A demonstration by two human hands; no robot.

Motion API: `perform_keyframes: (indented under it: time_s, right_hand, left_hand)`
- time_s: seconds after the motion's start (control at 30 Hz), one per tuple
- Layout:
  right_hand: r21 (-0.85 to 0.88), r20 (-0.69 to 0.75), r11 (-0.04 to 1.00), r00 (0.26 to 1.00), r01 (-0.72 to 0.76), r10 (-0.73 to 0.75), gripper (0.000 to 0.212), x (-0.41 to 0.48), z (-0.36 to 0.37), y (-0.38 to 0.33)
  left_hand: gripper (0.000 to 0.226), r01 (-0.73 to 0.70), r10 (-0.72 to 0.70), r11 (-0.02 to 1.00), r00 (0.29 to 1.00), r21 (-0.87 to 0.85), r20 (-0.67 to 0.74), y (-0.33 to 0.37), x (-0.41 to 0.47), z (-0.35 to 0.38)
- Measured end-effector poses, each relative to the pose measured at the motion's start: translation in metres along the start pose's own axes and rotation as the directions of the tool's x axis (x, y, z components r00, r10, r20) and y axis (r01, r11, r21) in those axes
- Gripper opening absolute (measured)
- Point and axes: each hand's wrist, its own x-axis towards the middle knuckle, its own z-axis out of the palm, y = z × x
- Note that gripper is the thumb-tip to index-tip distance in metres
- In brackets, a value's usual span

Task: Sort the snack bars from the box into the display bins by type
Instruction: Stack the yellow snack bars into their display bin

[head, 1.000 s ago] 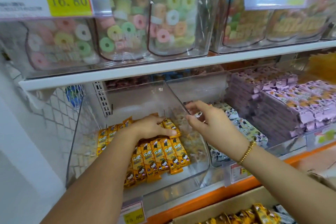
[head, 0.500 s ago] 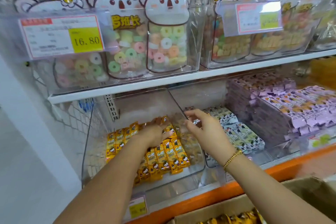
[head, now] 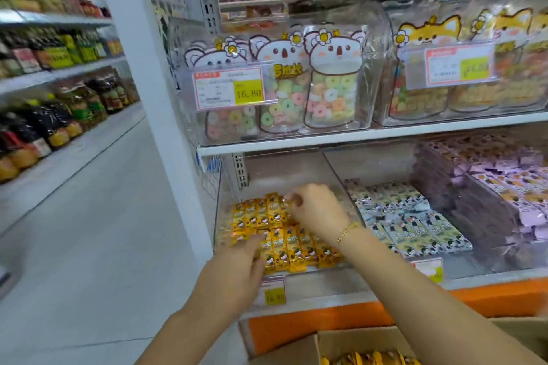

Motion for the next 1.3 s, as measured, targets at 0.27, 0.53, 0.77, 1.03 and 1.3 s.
perform_keyframes:
  time_s: [0.27,0.53,0.77,1.03,1.3]
  right_hand:
    - [-0.089,0.226,0.966,0.940,-0.243,0.257,0.046,0.059,0.070,-0.030]
    - [0.118,0.161,0.923,0.924,-0.366,0.346,0.033,0.068,0.081,-0.029]
    - [0.406,0.366,0.847,0.911,-0.343,0.193,0.042,0.069,0.102,-0.056]
    - [0.562,0.132,0.822,0.991,-0.090,0.019,0.017,-0.024,0.030,-0.021]
    - [0.394,0.360,0.903,0.933,-0.172,0.021,0.024,-0.174,0.039,0.094]
  left_hand:
    - [0.048,-0.065,0.066,0.997,0.997,-0.037,0.029,-0.033,-0.041,0.005]
    - [0.037,-0.091,0.089,0.994,0.996,-0.068,-0.028,-0.036,-0.043,0.013]
    - [0.036,-0.084,0.080,0.994,0.995,-0.071,-0.058,-0.036,-0.043,0.016]
    - [0.026,-0.174,0.164,0.978,0.982,-0.115,-0.093,-0.021,-0.061,0.010]
    - [0.018,-0.162,0.168,0.986,0.931,-0.046,0.325,0.033,-0.082,0.064]
